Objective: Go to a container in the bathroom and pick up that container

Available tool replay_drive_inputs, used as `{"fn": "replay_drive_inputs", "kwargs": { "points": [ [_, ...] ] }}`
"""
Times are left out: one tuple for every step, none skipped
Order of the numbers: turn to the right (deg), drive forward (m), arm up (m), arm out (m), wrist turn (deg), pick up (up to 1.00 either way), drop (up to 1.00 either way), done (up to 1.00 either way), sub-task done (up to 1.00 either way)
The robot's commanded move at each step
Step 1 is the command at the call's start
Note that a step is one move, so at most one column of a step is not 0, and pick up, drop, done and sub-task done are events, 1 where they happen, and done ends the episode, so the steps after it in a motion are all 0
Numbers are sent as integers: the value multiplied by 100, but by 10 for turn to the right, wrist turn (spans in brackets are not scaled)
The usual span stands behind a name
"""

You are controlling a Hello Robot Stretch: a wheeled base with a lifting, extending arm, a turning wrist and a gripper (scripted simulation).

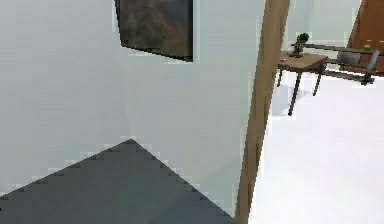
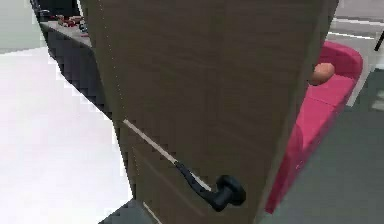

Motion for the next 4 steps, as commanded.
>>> {"fn": "replay_drive_inputs", "kwargs": {
  "points": [
    [360, 0, 0, 0, 0, 0, 0, 0, 0],
    [0, 100, 0, 0, 0, 0, 0, 0, 0],
    [120, 0, 0, 0, 0, 0, 0, 0, 0],
    [0, 10, 0, 0, 0, 0, 0, 0, 0]
  ]
}}
